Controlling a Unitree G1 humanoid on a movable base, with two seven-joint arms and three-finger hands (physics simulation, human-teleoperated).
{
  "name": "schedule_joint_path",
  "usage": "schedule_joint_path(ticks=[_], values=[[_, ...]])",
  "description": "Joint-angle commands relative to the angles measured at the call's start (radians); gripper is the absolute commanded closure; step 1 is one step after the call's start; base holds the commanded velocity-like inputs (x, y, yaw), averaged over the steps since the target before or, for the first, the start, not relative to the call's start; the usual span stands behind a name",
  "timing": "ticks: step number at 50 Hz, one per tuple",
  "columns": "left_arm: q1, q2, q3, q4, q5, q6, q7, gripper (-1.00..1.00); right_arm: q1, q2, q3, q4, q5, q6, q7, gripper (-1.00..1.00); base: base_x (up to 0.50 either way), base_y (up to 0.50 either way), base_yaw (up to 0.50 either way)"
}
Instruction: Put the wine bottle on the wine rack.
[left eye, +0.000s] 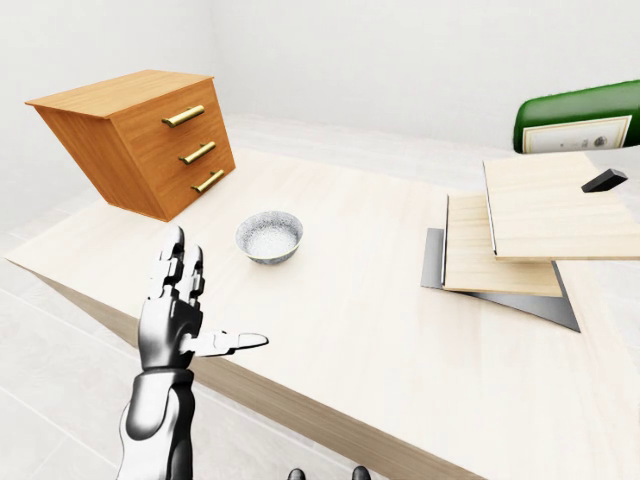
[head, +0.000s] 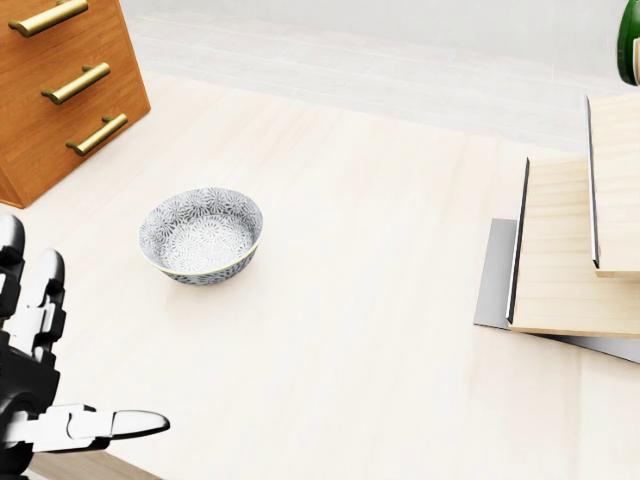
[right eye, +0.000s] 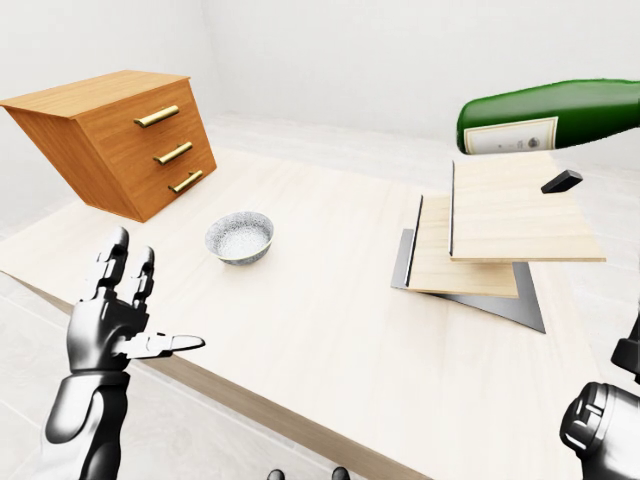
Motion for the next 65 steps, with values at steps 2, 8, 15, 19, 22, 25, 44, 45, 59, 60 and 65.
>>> schedule_joint_path(ticks=[2,8,15,19,22,25,44,45,59,60,65], values=[[0.000,0.002,-0.001,0.006,0.000,0.000,0.001,-1.00,0.032,-0.047,-0.021,0.038,0.103,0.000,-0.029,1.00,0.00,0.00,0.00],[-0.002,0.004,0.008,0.020,-0.004,0.000,-0.001,-1.00,0.046,-0.069,-0.025,0.053,0.124,0.000,-0.029,1.00,0.00,0.00,0.00],[0.003,0.002,0.011,0.024,-0.007,0.000,-0.001,-1.00,0.070,-0.083,-0.032,0.051,0.136,0.000,-0.023,1.00,0.00,0.00,0.00],[0.002,0.003,0.013,0.026,-0.008,0.000,-0.001,-1.00,0.079,-0.094,-0.034,0.066,0.132,0.000,-0.008,1.00,0.00,0.00,0.00],[0.004,0.002,0.011,0.034,-0.007,0.000,-0.004,-1.00,0.089,-0.097,-0.039,0.079,0.133,0.000,0.001,1.00,0.00,0.00,0.00],[0.003,0.003,0.012,0.044,-0.006,0.000,-0.005,-1.00,0.096,-0.099,-0.045,0.080,0.140,0.000,0.000,1.00,0.00,0.00,0.00],[-0.004,0.005,0.013,0.021,-0.007,0.000,0.004,-1.00,0.136,-0.118,-0.047,0.168,0.156,0.000,0.063,1.00,0.00,0.00,0.00],[-0.004,0.006,0.013,0.020,-0.007,0.000,0.004,-1.00,0.132,-0.117,-0.045,0.176,0.156,0.000,0.066,1.00,0.00,0.00,0.00],[-0.004,0.004,0.003,0.016,0.000,0.000,0.008,-1.00,0.041,-0.093,0.022,0.277,0.040,0.000,0.141,1.00,0.00,0.00,0.00],[-0.004,0.004,0.003,0.013,0.000,0.000,0.009,-1.00,0.029,-0.092,0.028,0.286,0.030,0.000,0.146,1.00,0.00,0.00,0.00],[-0.011,0.005,0.002,0.013,0.001,0.000,0.011,-1.00,-0.047,-0.079,0.071,0.323,-0.022,0.000,0.164,1.00,0.00,0.00,0.00]])
